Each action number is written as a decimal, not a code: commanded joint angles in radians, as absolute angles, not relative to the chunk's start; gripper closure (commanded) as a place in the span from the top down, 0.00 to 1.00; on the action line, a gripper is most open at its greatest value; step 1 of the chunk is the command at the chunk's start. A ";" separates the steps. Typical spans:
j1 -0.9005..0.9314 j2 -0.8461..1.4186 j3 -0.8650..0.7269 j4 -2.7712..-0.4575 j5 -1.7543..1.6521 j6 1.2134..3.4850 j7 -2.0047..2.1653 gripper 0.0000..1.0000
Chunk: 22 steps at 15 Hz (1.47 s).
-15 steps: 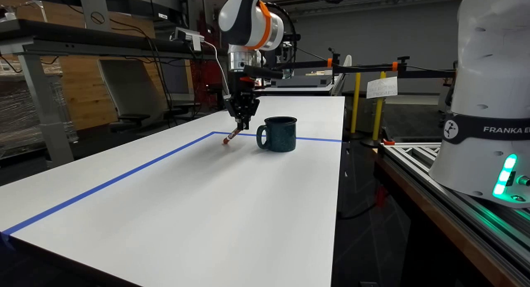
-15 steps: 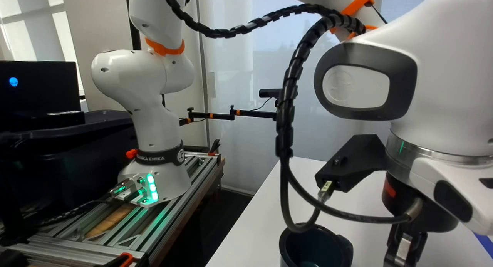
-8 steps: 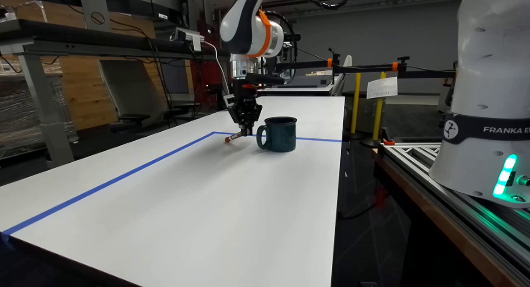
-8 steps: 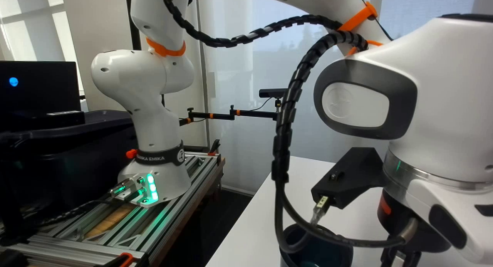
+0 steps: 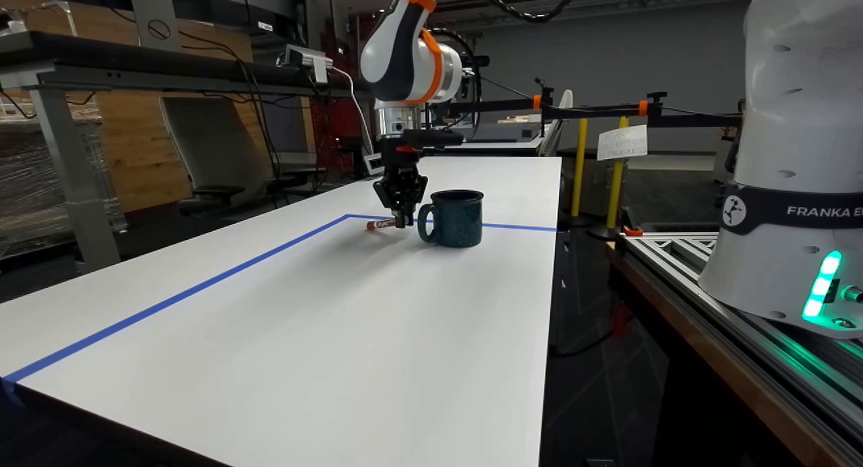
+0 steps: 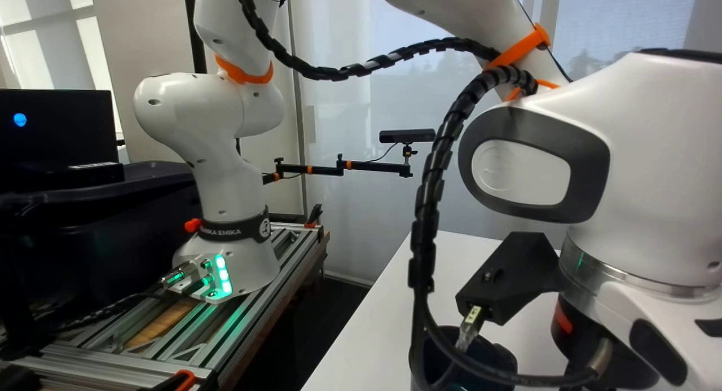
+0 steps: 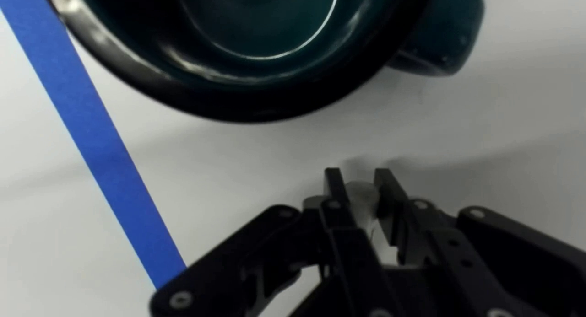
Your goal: Remove the red marker from the mug.
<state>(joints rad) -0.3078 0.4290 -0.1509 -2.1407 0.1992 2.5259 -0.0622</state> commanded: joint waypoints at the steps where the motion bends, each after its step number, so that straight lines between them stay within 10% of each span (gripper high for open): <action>1: -0.278 0.446 -0.178 -2.141 0.145 2.584 -0.032 0.25; 2: -0.275 0.440 -0.178 -2.148 0.138 2.598 -0.031 0.48; 11: -0.259 0.324 -0.169 -2.209 0.123 2.606 -0.047 1.00; 22: -0.213 0.041 -0.189 -2.285 -0.058 2.392 -0.069 1.00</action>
